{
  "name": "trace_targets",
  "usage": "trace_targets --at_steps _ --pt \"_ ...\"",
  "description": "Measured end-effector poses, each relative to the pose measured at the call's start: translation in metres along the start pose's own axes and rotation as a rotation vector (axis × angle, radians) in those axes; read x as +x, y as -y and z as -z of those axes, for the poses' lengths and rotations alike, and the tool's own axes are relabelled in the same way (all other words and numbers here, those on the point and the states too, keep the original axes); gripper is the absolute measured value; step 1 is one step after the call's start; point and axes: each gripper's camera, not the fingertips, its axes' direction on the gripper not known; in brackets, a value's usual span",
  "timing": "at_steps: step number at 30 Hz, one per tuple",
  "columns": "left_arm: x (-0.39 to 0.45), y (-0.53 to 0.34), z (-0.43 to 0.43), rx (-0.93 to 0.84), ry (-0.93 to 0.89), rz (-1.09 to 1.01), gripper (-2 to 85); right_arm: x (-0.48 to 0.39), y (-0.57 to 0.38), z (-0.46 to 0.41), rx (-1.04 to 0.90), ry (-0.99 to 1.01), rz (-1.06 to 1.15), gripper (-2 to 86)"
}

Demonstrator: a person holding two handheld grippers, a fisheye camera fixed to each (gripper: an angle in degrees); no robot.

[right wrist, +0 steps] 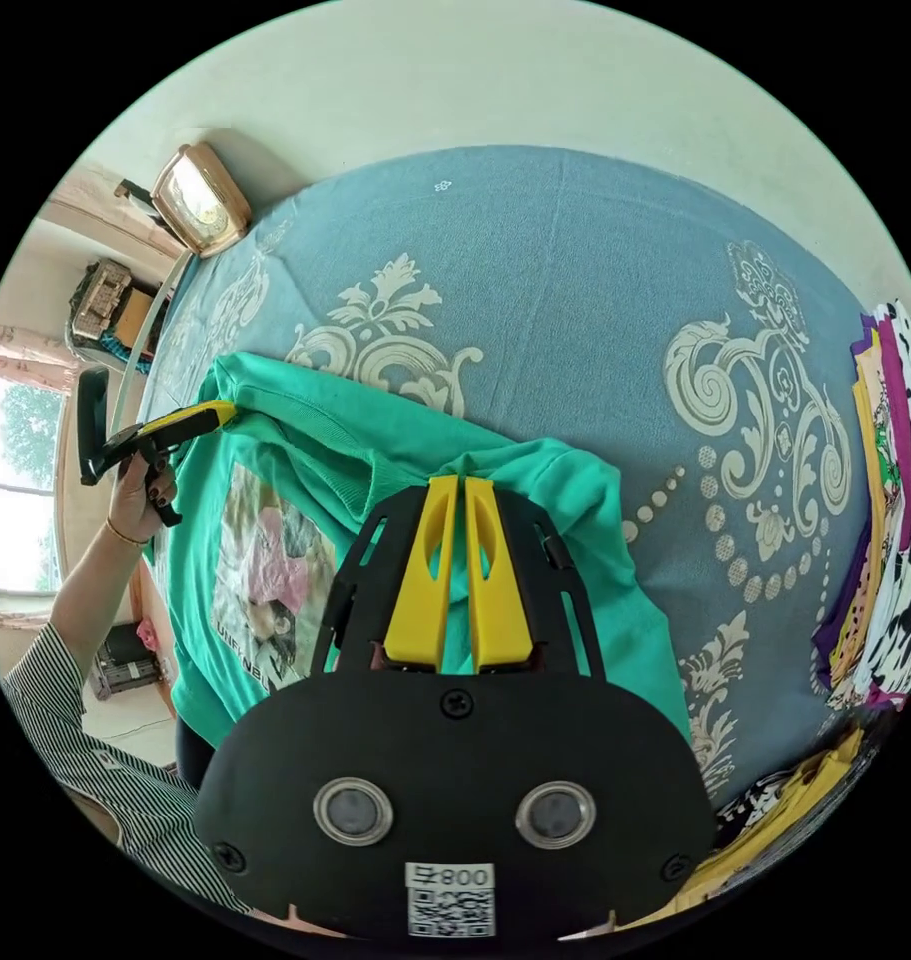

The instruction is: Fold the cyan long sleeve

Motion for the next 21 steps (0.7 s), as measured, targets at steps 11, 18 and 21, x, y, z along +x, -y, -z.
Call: trace_targets --at_steps 11,18,21 --pt "-0.015 0.112 0.006 0.140 -0.018 0.025 1.5 0.038 0.066 0.059 0.306 0.169 -0.078 1.0" --pt "-0.044 0.120 -0.011 0.124 -0.091 0.066 6.4 0.066 0.105 0.027 0.165 0.164 -0.130 3.3" --pt "-0.054 0.096 0.017 0.137 -0.080 0.017 8.5 0.079 0.085 0.050 0.227 0.135 -0.108 5.5"
